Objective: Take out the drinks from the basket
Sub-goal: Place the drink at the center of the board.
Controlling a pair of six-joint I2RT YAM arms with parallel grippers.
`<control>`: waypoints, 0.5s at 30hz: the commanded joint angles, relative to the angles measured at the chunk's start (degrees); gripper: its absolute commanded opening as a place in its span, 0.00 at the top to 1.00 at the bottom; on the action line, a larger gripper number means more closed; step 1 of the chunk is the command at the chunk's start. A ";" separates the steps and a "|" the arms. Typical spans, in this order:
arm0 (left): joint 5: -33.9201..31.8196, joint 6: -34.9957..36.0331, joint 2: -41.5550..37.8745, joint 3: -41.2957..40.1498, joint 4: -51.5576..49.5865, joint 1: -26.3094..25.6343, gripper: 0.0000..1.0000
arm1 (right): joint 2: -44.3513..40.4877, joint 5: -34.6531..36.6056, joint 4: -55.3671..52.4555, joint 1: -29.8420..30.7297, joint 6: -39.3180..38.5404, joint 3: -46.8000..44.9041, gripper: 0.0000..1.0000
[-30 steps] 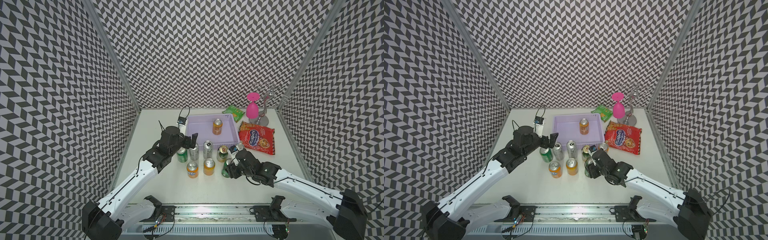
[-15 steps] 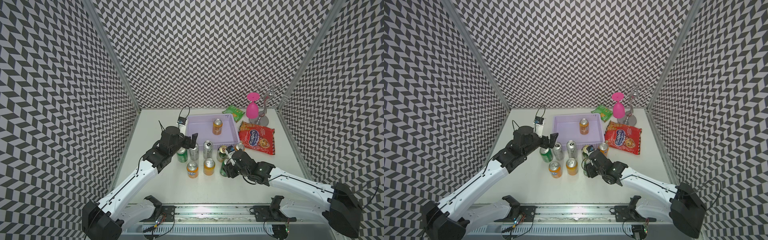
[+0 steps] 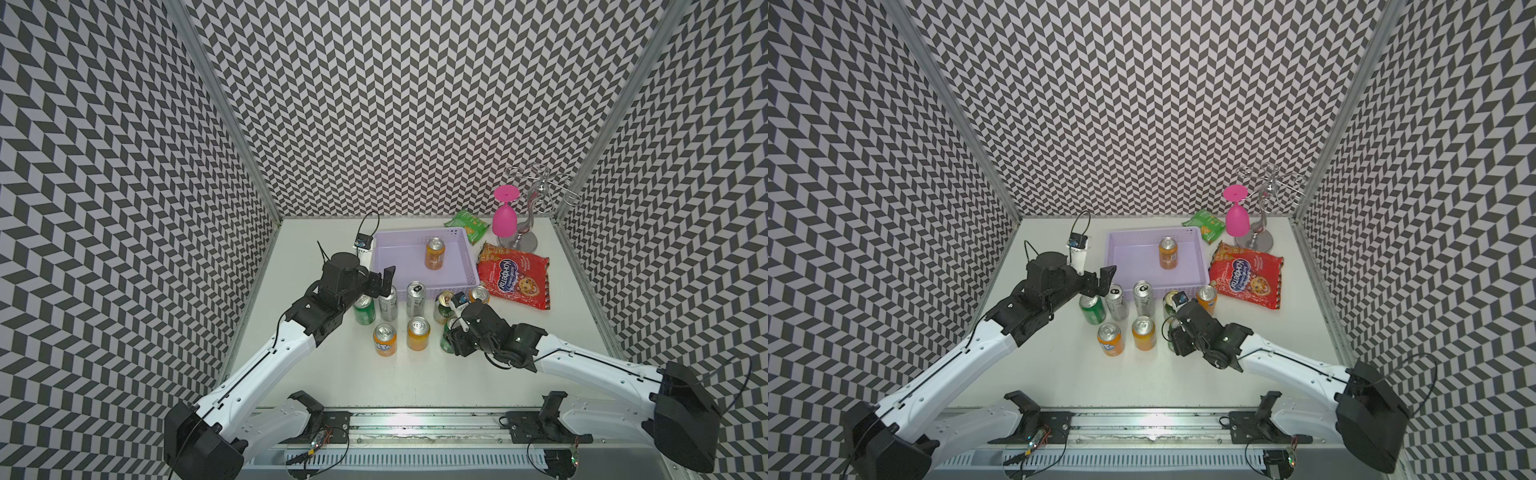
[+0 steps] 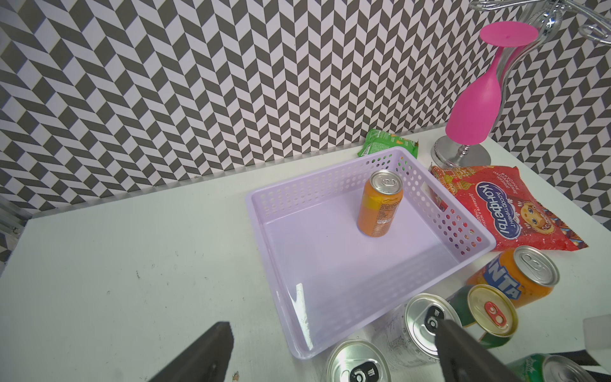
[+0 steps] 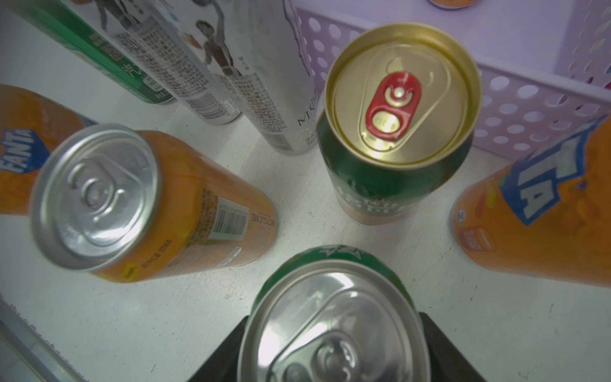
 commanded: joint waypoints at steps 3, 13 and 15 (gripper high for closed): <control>-0.49 0.36 -1.22 -0.53 1.43 0.44 0.01 | -0.28 0.65 4.60 0.43 -1.80 0.88 0.30; -0.49 0.46 -1.39 -0.29 1.34 0.61 0.01 | -1.98 -2.38 0.78 0.40 -5.34 4.63 0.14; -0.49 0.51 -1.55 -0.30 1.35 0.61 0.01 | -2.50 -1.56 -0.92 0.31 -5.37 6.37 0.12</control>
